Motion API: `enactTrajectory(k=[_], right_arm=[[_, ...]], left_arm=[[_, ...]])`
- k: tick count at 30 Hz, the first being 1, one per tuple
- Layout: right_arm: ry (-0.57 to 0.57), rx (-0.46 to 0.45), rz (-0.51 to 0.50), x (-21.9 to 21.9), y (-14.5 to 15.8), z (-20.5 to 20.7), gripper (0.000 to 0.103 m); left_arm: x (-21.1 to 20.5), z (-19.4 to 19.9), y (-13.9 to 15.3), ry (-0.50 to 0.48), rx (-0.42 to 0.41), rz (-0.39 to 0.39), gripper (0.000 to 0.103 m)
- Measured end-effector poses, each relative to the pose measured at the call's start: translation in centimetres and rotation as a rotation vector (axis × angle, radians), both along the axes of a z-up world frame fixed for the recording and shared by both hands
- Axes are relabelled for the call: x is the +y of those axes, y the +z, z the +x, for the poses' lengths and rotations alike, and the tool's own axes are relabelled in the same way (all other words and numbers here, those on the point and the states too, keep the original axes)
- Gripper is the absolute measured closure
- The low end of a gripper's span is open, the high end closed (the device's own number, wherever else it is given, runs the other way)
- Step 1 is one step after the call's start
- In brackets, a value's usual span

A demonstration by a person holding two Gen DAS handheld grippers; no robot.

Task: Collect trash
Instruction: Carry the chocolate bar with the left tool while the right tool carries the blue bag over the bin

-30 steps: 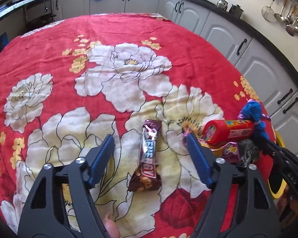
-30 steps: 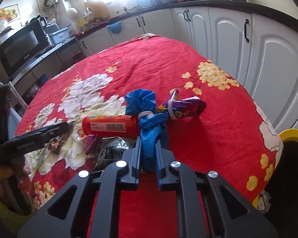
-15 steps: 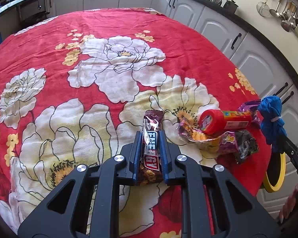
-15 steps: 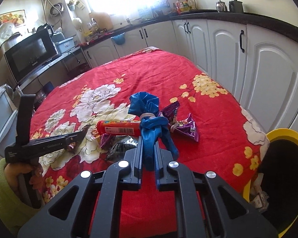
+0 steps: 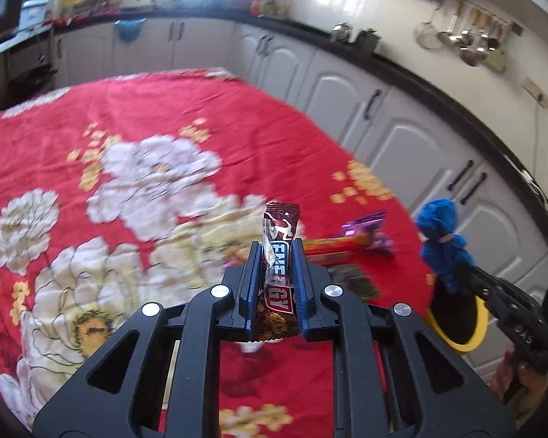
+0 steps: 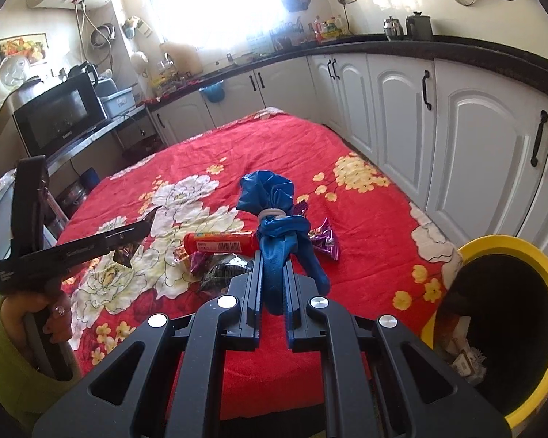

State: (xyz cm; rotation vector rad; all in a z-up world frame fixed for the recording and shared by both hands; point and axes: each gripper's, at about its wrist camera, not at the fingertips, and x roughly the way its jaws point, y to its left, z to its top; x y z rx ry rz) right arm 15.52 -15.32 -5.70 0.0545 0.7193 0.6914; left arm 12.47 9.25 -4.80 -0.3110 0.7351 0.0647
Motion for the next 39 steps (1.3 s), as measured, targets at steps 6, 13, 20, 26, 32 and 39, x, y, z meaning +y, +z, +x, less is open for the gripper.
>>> enactTrajectory(k=[6, 13, 20, 26, 32, 39], right_arm=[[-0.012, -0.028, 0.017, -1.4, 1.2, -0.8, 0.094], [-0.035, -0.054, 0.025, -3.4, 2.2, -1.5, 0.094], [-0.068, -0.076, 0.034, -5.7, 2.9, -2.1, 0.094], [-0.101, -0.098, 0.042, -7.5, 3.6, -2.5, 0.094], [-0.134, -0.113, 0.049, -9.0, 4.0, -2.7, 0.094], [-0.179, -0.132, 0.054, -10.9, 4.3, -2.8, 0.094]], left_arm=[[-2.9, -0.5, 2.0, -0.056, -0.060, 0.016, 0.092], [-5.2, -0.8, 3.0, -0.102, -0.102, 0.018, 0.092], [-7.9, -0.9, 3.7, -0.155, -0.138, 0.021, 0.092], [-9.5, -0.9, 4.3, -0.185, -0.168, 0.028, 0.092], [-11.2, -0.9, 4.9, -0.211, -0.191, 0.036, 0.092], [-13.0, -0.6, 5.4, -0.241, -0.214, 0.038, 0.092]])
